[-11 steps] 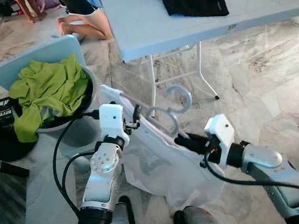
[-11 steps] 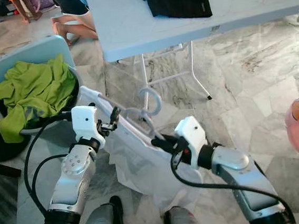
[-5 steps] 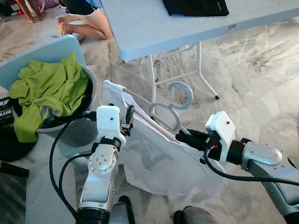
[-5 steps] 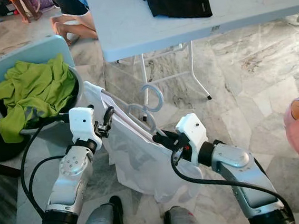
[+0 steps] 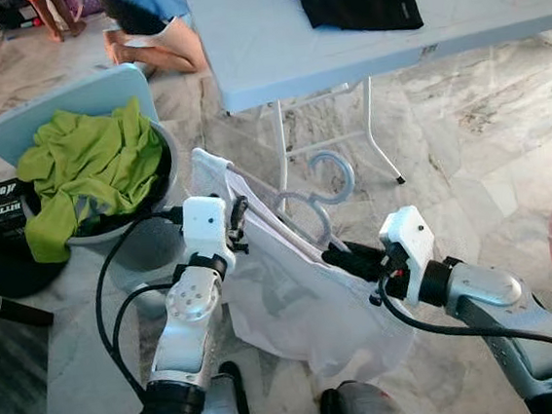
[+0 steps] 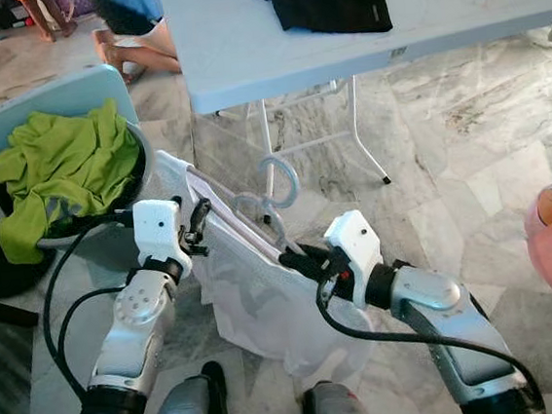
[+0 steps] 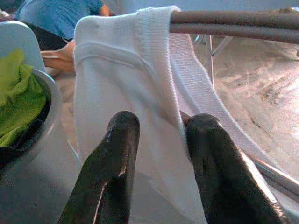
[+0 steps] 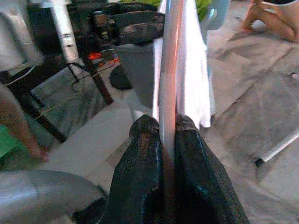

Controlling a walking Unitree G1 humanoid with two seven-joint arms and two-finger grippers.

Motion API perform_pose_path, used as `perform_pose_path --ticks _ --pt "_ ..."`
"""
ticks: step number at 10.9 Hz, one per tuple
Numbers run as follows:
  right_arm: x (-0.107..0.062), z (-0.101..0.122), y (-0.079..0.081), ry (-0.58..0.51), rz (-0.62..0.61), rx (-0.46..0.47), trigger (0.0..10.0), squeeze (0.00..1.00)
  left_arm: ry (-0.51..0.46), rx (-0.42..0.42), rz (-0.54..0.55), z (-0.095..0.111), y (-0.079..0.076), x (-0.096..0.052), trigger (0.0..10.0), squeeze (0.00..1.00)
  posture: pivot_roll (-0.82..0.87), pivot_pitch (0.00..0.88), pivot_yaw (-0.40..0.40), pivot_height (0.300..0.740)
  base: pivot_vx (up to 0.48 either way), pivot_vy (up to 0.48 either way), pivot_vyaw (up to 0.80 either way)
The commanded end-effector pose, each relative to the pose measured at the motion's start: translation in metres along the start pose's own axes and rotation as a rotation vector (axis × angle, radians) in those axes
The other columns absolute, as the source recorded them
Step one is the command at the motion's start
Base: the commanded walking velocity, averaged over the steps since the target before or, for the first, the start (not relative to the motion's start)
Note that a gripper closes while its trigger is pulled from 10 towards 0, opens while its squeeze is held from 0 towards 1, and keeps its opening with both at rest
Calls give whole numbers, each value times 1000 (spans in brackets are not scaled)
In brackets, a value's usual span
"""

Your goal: Hang hanger

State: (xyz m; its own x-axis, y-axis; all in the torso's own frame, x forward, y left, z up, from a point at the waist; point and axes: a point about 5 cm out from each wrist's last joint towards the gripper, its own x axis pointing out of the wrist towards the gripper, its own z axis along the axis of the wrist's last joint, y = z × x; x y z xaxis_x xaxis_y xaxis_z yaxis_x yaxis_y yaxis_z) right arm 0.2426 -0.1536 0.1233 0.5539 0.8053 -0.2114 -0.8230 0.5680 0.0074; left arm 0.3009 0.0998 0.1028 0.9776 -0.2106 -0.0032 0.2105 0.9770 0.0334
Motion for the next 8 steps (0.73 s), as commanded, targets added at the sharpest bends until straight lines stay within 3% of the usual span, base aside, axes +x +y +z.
perform_pose_path --ticks 1,4,8 --pt "-2 12 10 -56 82 -17 10000 0 38 20 30 -8 6 -2 0 0 -76 218 -44 740 0 0 0" --pt "-9 2 17 -1 147 18 10000 0 40 39 69 -8 18 1 0 0 -76 218 -44 740 0 0 0" --pt "-12 0 18 12 171 43 10000 0 63 52 88 -14 21 -2 0 0 -74 216 -46 740 0 0 0"
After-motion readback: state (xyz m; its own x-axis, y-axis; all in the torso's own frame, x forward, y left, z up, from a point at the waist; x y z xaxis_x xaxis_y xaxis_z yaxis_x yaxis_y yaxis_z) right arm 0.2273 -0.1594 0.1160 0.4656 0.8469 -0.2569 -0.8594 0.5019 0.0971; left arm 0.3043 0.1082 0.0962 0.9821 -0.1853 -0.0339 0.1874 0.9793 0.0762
